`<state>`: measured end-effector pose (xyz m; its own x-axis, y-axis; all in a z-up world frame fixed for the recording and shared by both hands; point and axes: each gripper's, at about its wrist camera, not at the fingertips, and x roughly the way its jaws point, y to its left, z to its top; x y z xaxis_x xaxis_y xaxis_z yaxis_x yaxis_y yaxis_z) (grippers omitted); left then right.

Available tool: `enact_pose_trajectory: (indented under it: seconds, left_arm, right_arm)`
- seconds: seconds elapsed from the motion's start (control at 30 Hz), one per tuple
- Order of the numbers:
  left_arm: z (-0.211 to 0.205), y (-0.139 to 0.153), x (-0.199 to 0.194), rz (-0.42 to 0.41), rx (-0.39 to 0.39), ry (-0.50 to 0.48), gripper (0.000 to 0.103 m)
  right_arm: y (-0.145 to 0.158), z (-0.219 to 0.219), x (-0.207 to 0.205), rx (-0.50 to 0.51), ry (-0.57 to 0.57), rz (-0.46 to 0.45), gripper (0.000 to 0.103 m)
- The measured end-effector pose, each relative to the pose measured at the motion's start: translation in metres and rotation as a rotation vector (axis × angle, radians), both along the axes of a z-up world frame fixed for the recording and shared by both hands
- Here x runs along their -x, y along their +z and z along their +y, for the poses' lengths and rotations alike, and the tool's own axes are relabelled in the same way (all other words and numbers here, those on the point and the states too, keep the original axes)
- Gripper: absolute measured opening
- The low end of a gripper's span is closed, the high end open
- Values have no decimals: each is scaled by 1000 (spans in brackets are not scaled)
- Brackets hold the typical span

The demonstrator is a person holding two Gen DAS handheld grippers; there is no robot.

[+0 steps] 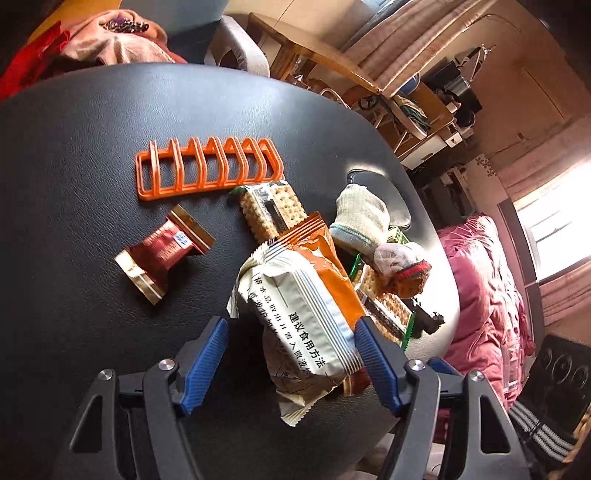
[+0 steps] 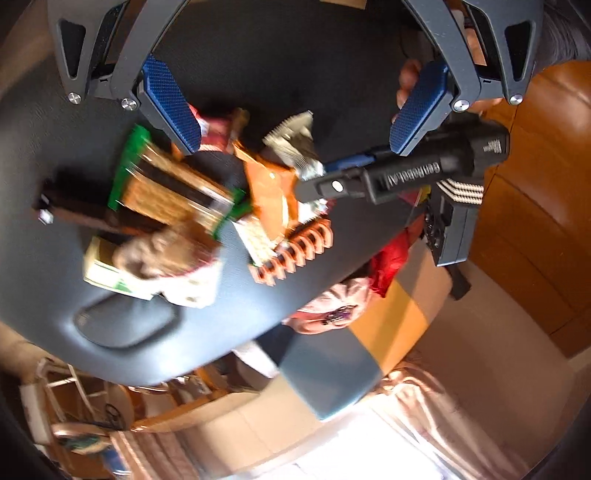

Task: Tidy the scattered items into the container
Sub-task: 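Grasp the white-and-orange snack bag with the left tool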

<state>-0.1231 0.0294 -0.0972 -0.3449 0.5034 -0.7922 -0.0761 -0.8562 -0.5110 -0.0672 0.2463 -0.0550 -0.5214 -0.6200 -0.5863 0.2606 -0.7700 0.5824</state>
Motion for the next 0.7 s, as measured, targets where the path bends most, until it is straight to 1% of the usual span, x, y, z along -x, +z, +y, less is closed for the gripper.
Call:
enact_pose_trajectory:
  seconds: [0.07,0.13,0.2,0.33,0.53,0.63,0.7]
  left_arm:
    - [-12,5,0,2,-9,19,69]
    - [-28,12,-3,20,-22,44,70]
    - [-44,21,-9,48,-22,65,70]
    - [-70,33,-21,83,-13,88,70]
    - [-103,33,-38,90,-30,144,72]
    - [-116,28,-45,82,-24,168,72]
    - [-124,26,-49,82,-23,181,72]
  right_arm:
    - [-1,-8,8,3,30,4,103]
    - [-4,-14,15,18,48,-4,103]
    - [-6,-16,20,43,51,-14,103]
    - [-9,-24,37,42,53,-29,103]
    - [-13,-56,69,-40,63,-54,103]
    - [-23,-70,81,-41,88,-97,103]
    - [-31,-81,80,3,143,-141,103]
